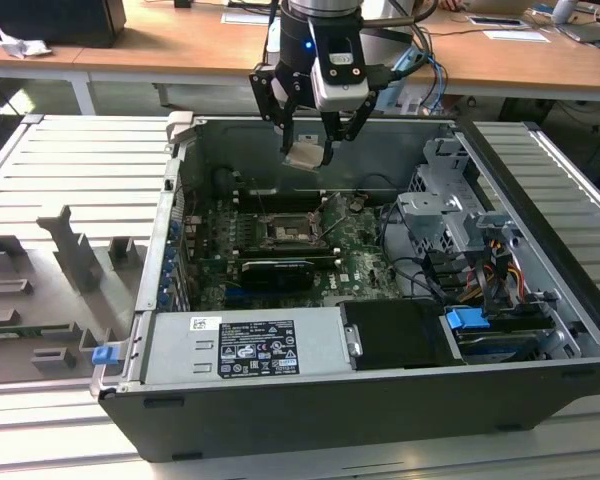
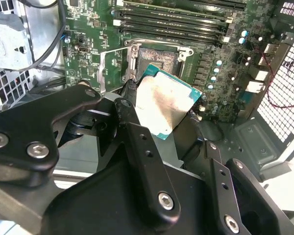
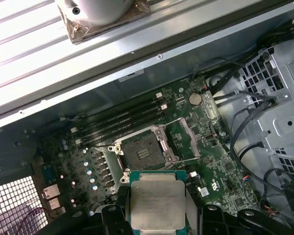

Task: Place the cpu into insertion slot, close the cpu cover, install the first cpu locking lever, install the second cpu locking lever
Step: 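Place the cpu into insertion slot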

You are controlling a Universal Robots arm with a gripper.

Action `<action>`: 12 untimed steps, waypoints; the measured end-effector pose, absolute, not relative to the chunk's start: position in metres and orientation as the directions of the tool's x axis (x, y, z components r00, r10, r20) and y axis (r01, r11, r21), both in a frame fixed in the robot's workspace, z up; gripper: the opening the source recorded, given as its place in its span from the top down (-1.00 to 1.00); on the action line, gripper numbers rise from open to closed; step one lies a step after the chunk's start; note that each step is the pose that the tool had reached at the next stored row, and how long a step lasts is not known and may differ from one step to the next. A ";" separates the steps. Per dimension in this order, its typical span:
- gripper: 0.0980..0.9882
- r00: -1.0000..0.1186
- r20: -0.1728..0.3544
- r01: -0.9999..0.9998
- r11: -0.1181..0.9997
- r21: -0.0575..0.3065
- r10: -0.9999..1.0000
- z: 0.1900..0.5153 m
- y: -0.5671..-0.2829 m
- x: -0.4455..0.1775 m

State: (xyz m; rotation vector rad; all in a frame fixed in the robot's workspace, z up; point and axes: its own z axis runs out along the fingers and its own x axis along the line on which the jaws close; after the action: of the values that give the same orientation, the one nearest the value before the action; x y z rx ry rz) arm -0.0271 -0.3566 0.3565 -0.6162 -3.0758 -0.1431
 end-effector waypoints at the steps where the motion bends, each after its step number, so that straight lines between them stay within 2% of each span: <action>1: 0.00 -0.923 0.019 0.385 0.919 0.089 0.385 0.356 -0.357 -0.027; 12: 0.00 -0.920 0.019 0.391 0.916 0.089 0.391 0.355 -0.357 -0.027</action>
State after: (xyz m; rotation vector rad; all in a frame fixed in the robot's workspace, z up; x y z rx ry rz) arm -0.0271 -0.3566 0.3554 -0.6270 -3.0740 -0.1431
